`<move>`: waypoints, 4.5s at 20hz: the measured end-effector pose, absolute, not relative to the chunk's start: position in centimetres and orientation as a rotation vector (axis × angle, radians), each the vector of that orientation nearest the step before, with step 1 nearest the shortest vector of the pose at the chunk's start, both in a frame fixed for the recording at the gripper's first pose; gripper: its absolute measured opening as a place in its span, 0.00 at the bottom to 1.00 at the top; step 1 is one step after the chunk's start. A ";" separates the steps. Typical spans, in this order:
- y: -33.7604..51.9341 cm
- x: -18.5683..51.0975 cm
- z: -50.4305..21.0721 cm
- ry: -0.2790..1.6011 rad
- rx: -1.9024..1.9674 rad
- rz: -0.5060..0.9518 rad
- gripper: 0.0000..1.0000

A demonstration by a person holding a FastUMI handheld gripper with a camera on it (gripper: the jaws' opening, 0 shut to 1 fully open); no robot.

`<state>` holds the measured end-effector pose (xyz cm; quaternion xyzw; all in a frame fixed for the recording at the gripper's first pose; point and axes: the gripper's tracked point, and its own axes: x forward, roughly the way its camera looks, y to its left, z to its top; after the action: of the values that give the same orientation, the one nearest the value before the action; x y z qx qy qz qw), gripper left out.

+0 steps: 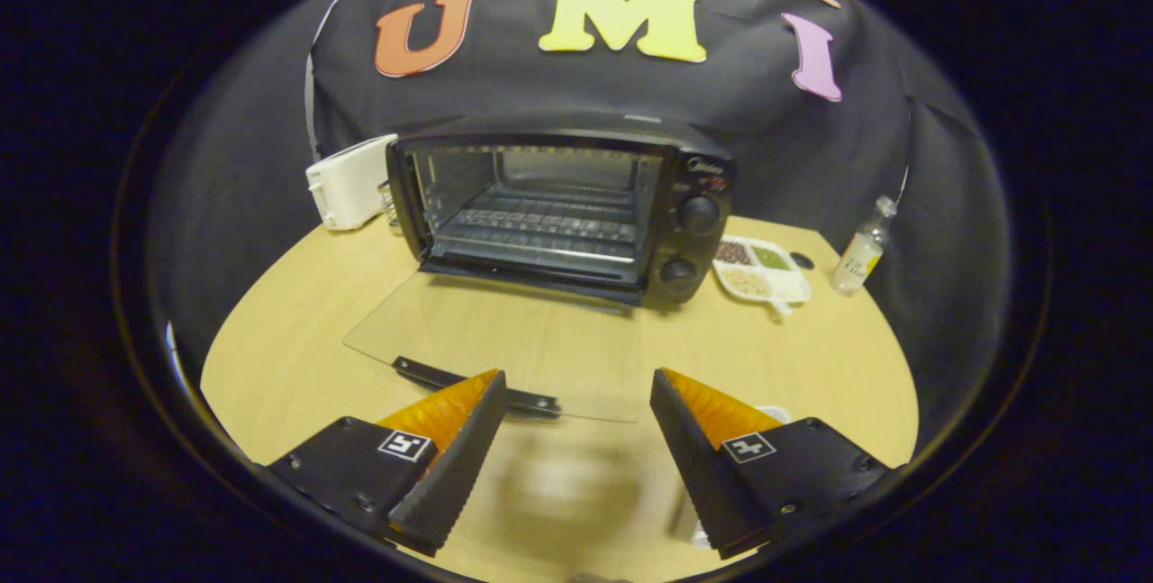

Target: Open the toaster oven, put the food inside, and close the toaster oven door.

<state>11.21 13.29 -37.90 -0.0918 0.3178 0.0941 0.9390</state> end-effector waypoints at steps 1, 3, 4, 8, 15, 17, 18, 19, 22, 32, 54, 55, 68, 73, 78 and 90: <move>11.1 11.3 -36.9 0.633 -0.196 0.198 1.00; 6.1 11.4 -35.3 0.616 -0.216 0.207 1.00; 3.7 11.4 -34.8 0.613 -0.212 0.210 1.00; -4.1 10.4 -35.9 0.689 -0.108 0.230 1.00; -5.7 5.8 -40.9 0.914 0.144 0.418 0.94; -4.2 4.4 -41.4 0.976 0.280 0.485 0.83; -3.7 3.9 -41.8 1.024 0.351 0.494 0.76; -3.1 3.5 -41.9 1.063 0.424 0.509 0.66; -2.2 2.4 -42.5 1.140 0.513 0.531 0.55; -2.0 2.2 -41.9 1.200 0.623 0.501 0.17; 21.2 15.9 -35.4 0.782 0.752 0.373 0.16; 22.2 16.9 -35.5 0.758 0.787 0.358 0.16; 27.3 30.4 -39.0 0.448 1.090 0.025 0.18; 28.3 32.8 -40.7 0.438 1.026 -0.033 0.19; 28.8 32.6 -41.8 0.456 0.912 -0.056 0.21; 26.8 31.7 -40.3 0.466 0.379 -0.020 1.00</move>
<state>31.68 26.83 -40.31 0.1866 0.2294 -0.0100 0.9552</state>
